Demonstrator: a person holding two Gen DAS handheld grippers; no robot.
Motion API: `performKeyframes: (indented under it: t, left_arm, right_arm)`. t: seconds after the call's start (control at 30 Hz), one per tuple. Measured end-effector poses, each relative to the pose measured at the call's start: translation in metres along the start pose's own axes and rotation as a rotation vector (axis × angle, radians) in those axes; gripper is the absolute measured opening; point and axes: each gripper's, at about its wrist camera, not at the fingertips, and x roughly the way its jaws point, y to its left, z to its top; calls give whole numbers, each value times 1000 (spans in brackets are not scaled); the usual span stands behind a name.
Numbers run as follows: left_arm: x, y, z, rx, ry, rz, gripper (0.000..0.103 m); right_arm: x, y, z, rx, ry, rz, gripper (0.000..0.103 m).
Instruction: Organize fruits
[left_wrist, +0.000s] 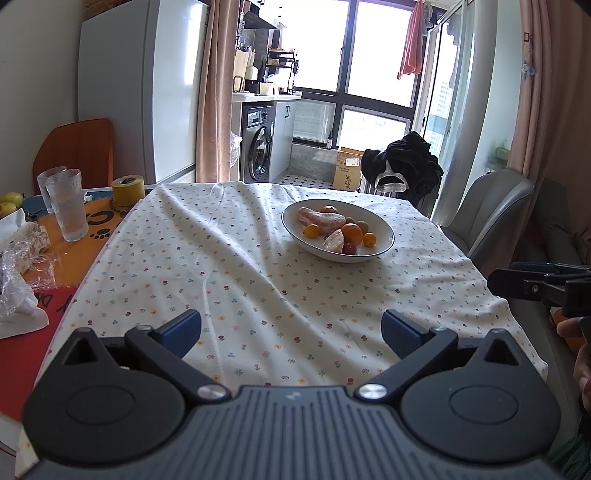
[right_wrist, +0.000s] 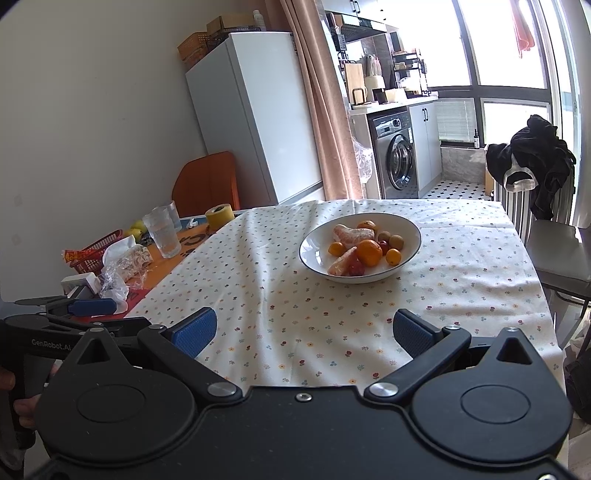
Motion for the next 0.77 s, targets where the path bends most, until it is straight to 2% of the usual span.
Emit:
performKeyframes:
  t: [0.77]
  left_arm:
    - [-2,-4,0,11,0,-8,102]
  right_arm:
    - [0,3,-1,-9,6,5,103]
